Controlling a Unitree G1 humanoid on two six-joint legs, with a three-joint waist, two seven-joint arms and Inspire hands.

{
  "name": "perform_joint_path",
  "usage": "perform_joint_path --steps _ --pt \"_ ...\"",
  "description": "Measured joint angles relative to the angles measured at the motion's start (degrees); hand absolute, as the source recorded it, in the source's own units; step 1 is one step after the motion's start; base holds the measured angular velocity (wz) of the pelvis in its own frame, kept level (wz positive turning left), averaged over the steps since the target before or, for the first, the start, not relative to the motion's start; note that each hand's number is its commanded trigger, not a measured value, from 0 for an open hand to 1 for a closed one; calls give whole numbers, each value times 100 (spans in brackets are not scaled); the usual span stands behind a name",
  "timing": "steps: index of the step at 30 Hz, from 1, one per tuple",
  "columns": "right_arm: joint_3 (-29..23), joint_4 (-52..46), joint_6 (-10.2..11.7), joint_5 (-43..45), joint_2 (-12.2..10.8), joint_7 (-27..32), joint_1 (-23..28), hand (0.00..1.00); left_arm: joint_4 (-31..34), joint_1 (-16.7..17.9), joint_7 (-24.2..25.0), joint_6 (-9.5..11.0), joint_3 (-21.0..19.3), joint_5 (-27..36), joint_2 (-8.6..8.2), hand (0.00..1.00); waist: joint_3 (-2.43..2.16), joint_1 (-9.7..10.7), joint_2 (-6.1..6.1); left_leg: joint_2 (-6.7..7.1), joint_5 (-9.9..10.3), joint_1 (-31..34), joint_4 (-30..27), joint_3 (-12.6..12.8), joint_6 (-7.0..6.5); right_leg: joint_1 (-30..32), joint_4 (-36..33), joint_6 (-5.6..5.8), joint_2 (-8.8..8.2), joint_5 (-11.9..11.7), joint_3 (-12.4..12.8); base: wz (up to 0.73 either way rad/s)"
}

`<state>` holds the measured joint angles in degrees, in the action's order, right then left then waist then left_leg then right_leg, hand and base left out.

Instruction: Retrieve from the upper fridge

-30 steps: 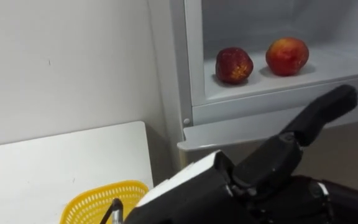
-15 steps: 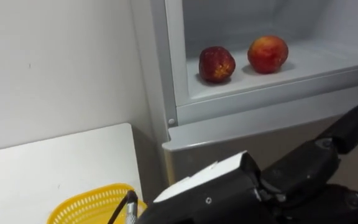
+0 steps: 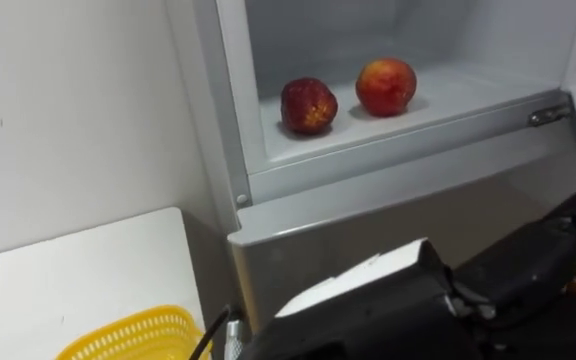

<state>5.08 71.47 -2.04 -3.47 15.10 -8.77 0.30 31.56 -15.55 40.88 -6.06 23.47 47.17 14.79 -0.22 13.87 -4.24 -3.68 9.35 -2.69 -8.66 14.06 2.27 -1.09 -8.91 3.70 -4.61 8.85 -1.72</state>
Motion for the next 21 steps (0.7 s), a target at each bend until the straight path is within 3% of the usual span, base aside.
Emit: perform_joint_path --steps 8,13,21 --pt "-3 41 -48 1 6 4 -28 0 -131 -75 -66 -1 176 64 2 0 14 44 -12 -13 0 -36 6 120 1 1 17 0 7 -1 46 -2" --pt "-3 161 -60 67 -5 6 -25 0 -182 -100 -150 -2 319 80 -2 0 36 53 20 -103 97 -190 14 485 43 15 8 -18 98 -12 319 -29" --pt "-5 322 -127 391 -14 23 -20 0 -239 -126 -67 -3 379 94 -3 0 61 261 52 -186 137 -207 -9 699 84 125 -66 -66 182 -37 469 -16"
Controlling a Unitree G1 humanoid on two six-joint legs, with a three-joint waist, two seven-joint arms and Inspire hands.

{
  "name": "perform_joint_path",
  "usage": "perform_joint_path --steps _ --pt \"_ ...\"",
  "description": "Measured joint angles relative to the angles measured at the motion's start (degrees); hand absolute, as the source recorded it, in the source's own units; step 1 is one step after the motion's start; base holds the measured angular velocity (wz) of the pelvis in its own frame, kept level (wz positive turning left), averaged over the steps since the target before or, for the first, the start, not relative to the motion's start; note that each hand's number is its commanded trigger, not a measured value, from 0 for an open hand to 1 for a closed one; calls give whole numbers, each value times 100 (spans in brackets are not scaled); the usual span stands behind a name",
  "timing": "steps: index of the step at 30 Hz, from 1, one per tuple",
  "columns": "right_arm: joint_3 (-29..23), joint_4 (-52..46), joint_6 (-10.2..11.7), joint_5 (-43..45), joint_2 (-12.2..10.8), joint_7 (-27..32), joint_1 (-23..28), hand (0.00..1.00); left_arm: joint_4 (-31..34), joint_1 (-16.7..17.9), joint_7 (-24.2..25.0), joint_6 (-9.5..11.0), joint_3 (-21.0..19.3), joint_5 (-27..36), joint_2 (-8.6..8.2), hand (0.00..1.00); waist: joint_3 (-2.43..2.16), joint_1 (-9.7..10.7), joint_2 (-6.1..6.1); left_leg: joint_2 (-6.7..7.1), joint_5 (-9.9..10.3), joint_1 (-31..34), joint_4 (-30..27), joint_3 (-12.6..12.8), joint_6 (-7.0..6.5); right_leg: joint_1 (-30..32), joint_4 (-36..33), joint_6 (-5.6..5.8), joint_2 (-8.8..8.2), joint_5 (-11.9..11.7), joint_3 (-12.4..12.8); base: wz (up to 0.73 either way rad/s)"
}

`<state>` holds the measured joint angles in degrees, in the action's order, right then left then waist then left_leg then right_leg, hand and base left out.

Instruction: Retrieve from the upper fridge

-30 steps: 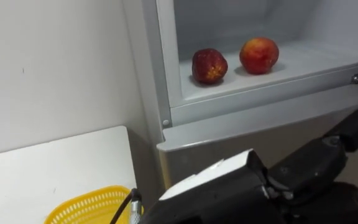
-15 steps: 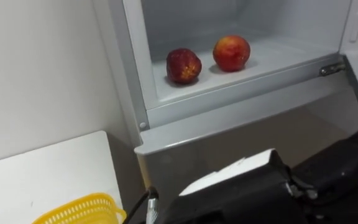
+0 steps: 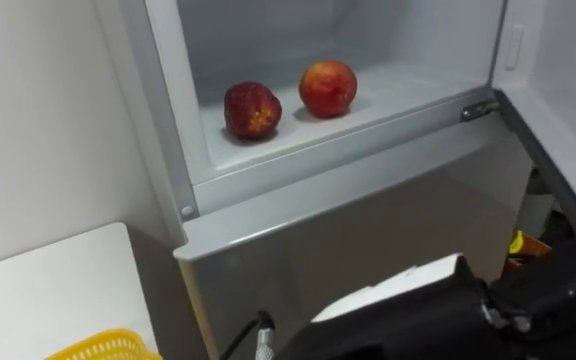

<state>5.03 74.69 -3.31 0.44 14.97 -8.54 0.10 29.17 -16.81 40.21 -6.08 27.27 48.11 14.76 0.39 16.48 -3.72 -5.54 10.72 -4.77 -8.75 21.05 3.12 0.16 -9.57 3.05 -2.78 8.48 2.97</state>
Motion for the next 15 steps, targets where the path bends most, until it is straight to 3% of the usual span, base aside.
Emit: perform_joint_path --steps 6,15 --pt "44 136 -3 49 1 29 -4 0 -138 -75 -2 12 107 16 -36 0 5 51 7 3 2 75 -74 94 0 123 -16 6 -2 4 120 -9" --pt "35 134 -50 232 11 -35 4 0 -386 -373 43 10 307 11 -101 0 -12 79 -97 5 2 108 -90 100 0 192 -44 21 2 -25 158 -2"
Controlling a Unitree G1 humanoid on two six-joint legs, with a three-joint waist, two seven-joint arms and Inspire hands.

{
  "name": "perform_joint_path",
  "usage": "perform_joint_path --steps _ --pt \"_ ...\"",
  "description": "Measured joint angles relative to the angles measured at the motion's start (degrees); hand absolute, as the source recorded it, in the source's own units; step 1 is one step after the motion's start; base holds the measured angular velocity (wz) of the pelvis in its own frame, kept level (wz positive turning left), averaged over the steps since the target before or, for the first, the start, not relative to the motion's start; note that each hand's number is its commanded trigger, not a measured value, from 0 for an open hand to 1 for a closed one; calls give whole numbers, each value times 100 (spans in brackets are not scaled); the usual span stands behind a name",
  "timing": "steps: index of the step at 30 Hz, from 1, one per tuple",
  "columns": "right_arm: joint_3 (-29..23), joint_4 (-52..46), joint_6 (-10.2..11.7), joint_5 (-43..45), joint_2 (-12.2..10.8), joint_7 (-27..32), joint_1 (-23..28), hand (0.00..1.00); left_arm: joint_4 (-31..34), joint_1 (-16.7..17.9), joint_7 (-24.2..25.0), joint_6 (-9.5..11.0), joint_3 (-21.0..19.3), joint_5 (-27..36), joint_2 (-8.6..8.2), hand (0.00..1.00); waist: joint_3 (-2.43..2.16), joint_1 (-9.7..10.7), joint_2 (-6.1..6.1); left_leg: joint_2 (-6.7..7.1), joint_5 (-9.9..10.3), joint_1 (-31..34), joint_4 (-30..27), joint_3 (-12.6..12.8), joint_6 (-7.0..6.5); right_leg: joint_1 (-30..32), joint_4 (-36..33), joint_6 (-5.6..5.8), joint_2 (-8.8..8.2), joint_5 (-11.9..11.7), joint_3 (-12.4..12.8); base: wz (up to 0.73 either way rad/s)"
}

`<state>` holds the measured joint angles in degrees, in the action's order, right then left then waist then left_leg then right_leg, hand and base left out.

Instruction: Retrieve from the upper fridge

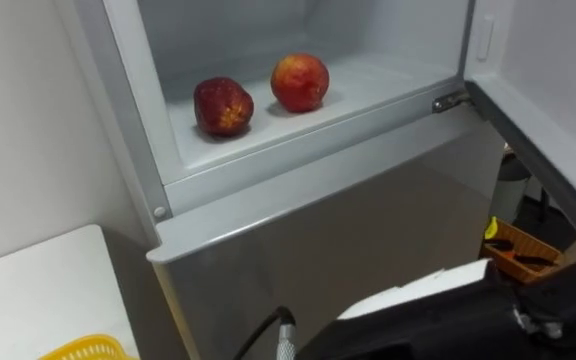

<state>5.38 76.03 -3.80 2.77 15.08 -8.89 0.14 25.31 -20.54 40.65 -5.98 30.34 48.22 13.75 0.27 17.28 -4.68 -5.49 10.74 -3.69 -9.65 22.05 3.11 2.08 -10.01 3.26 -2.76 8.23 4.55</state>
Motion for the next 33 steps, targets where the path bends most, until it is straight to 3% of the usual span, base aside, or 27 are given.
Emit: perform_joint_path --steps 6,33 --pt "-5 5 1 -1 8 -5 1 0 0 -40 -8 -1 9 2 -66 0 -3 3 -20 -1 -1 -8 -1 23 -1 7 8 6 0 -40 12 -2" --pt "1 0 3 -24 23 -49 -12 0 -34 -244 -139 -1 139 66 -82 0 10 37 2 -8 25 -46 47 143 -12 39 14 8 23 -57 111 -1"
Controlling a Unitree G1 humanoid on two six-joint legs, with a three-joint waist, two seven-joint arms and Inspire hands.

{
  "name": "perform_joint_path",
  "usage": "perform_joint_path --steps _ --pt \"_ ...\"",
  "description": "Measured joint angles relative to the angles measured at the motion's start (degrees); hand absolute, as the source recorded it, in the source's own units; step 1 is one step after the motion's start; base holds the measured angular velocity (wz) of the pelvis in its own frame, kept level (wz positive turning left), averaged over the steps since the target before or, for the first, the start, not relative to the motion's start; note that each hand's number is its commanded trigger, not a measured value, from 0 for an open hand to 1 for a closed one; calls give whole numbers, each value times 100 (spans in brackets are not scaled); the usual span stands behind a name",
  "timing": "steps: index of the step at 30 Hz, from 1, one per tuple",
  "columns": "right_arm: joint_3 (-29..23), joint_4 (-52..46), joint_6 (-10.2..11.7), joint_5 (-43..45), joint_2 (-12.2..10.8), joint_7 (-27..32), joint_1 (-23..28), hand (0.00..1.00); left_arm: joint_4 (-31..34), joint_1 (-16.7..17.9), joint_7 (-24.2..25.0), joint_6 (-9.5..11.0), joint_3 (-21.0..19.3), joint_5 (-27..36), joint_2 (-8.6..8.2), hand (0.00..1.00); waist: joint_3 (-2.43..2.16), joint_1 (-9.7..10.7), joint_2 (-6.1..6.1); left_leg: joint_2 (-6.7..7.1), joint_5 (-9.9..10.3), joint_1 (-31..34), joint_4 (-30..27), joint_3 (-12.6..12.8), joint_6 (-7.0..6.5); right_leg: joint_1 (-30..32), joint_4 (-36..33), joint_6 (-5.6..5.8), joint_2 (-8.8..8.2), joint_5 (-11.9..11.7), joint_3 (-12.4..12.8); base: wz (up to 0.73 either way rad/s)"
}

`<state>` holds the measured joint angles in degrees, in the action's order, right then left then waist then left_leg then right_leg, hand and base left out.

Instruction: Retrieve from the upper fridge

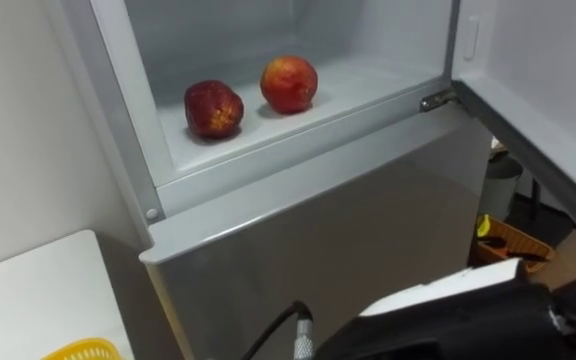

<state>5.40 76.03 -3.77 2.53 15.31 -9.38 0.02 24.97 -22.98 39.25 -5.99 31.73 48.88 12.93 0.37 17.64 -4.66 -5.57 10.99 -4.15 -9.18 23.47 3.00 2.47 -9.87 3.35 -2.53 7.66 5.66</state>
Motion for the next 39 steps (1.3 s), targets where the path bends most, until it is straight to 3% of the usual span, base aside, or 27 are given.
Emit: perform_joint_path --steps 12,20,23,27,31,34,39 --pt "1 -3 0 -1 2 48 8 0 1 -10 -40 1 3 42 8 0 -1 -11 2 -5 16 23 7 55 -2 72 -15 4 31 -6 106 -3" --pt "-45 -5 6 22 17 46 14 0 107 -5 -148 1 -230 38 246 0 -1 -149 16 -5 14 -34 1 103 -3 66 -90 11 44 1 174 -5" --pt "-45 4 6 126 20 45 63 0 411 83 -234 10 -606 16 278 0 -9 -349 15 -5 12 -28 -3 1 -3 23 -93 6 44 -3 122 7" --pt "-52 9 5 296 18 51 151 0 663 260 -224 114 -1112 39 452 0 -20 -709 33 0 7 -28 -37 -275 -7 -60 -91 -10 29 2 -58 21" --pt "-233 -19 2 441 10 100 134 0 716 606 -246 123 -1682 40 482 0 -78 -953 122 15 -20 134 -139 -643 -18 -102 -76 -28 -23 10 -378 36" --pt "-229 -103 -3 458 14 125 122 0 732 781 -260 116 -1795 40 474 0 -97 -1159 181 25 -24 151 -169 -821 -18 -201 -59 -37 -44 35 -547 34" --pt "-225 -113 1 482 1 118 32 0 833 905 -328 115 -1888 42 478 0 -107 -1359 171 40 -32 145 -175 -1081 -6 -383 33 -51 -56 63 -765 26"
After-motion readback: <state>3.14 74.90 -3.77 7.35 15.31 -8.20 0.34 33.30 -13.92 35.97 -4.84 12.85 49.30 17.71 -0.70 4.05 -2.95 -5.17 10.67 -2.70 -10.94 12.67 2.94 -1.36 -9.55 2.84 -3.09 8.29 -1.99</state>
